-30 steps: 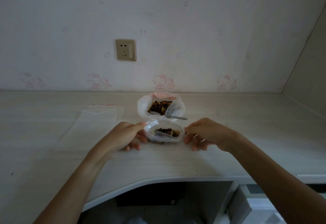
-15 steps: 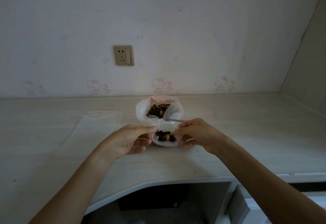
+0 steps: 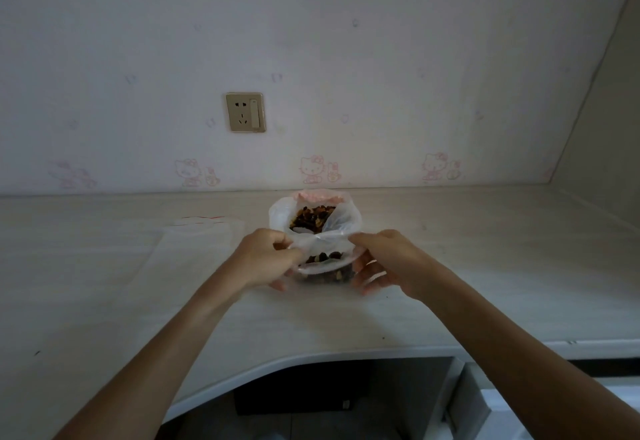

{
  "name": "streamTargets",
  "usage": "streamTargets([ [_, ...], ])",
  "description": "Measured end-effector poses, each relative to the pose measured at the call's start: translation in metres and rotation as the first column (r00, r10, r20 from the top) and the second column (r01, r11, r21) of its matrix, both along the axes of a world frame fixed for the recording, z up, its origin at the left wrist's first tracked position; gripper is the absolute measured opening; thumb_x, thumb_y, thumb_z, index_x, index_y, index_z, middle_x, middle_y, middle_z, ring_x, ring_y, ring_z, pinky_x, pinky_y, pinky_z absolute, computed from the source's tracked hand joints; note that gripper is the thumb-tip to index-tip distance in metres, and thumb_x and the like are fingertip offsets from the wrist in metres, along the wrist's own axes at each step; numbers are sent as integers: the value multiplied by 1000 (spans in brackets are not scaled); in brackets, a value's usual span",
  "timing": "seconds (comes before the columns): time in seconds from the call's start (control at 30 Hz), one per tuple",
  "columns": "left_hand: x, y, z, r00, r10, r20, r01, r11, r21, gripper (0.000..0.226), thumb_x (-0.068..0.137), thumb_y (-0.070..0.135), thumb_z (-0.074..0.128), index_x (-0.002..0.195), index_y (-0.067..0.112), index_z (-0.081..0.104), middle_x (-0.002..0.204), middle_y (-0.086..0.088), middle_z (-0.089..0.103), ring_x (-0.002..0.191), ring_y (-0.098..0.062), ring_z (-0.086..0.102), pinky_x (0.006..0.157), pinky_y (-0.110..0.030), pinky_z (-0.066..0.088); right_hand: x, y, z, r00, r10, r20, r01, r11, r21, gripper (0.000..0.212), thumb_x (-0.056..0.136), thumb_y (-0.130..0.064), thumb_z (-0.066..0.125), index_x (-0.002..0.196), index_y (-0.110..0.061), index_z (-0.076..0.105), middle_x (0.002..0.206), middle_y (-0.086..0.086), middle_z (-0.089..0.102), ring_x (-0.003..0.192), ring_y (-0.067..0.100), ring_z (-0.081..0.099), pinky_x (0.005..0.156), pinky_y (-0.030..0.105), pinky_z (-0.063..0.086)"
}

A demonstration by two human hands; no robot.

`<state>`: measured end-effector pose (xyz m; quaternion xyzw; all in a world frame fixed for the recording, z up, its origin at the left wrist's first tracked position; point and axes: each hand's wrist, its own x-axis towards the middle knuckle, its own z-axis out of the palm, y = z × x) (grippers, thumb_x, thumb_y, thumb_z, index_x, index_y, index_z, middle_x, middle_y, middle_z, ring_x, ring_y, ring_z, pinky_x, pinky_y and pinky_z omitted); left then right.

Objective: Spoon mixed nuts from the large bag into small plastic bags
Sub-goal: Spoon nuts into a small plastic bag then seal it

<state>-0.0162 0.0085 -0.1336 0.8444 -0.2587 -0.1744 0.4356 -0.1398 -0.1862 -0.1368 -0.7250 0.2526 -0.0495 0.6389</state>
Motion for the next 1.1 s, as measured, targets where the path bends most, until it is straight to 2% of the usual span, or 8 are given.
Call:
streamTargets([
  [0.23, 4, 8, 11, 803, -238, -546, 60, 944, -323, 30, 81, 37, 81, 102, 16, 79, 97, -6, 77, 80, -17, 75, 65, -33, 61, -3, -11, -3, 988, 20, 155, -88, 888, 451, 41, 104, -30, 46, 113, 2, 69, 94, 19, 73, 79, 29, 74, 60, 36, 59],
  [0.53, 11, 8, -2, 737, -252, -627, -13, 922, -386, 39, 74, 23, 89, 109, 9, 78, 99, -6, 76, 79, -13, 73, 64, -27, 61, 0, -7, -21, 961, -42, 274, -113, 842, 528, 25, 95, -28, 70, 77, -12, 70, 75, 5, 65, 69, 19, 69, 55, 31, 56],
  [0.67, 7, 2, -1, 902, -47, -429, -95, 948, -305, 19, 75, 11, 88, 93, 10, 80, 87, -7, 78, 66, -8, 71, 54, -20, 55, 0, -1, -19, 959, -108, 261, 106, 994, 23, 18, 89, -13, 74, 76, -6, 64, 69, 15, 62, 56, 25, 69, 50, 34, 56],
  [0.73, 6, -1, -1, 978, 129, -162, -169, 950, -264, 8, 80, 8, 84, 82, 14, 78, 76, -4, 78, 63, -9, 70, 54, -22, 54, 0, 5, -15, 949, -119, 292, 223, 907, -356, 25, 83, -4, 72, 64, -8, 55, 57, 13, 58, 47, 28, 66, 45, 35, 53],
  [0.9, -3, -7, -3, 787, 185, 588, -247, 969, 26, 17, 85, 32, 68, 81, 21, 56, 74, 4, 62, 66, -13, 59, 53, -29, 41, 3, 13, -7, 975, -94, 203, 201, 764, -613, 14, 81, -4, 57, 75, -12, 46, 64, 4, 59, 49, 28, 66, 44, 30, 46],
  [0.97, -3, -6, -4, 893, 156, 423, -209, 974, 82, 20, 92, 34, 61, 88, 15, 58, 78, -1, 65, 65, -17, 64, 52, -32, 48, 1, 10, -3, 990, -97, 99, 127, 924, -360, 5, 91, -9, 58, 94, -7, 55, 82, 12, 66, 53, 25, 71, 49, 33, 57],
  [1.03, -3, -5, 0, 990, 127, -70, -134, 984, -118, 20, 95, 26, 61, 91, 7, 65, 75, -7, 71, 60, -18, 71, 54, -35, 59, -2, 2, -2, 994, -44, 99, 49, 997, -55, 12, 95, -11, 61, 102, -2, 63, 92, 17, 66, 60, 23, 71, 58, 39, 62],
  [1.1, -3, -1, 6, 894, -21, -448, -126, 946, -297, 16, 93, 20, 66, 92, 5, 66, 77, -11, 72, 66, -21, 73, 60, -35, 61, -6, -8, -3, 986, 26, 163, -47, 991, 127, 18, 94, -14, 65, 103, 0, 70, 97, 21, 70, 73, 26, 72, 68, 41, 62],
])
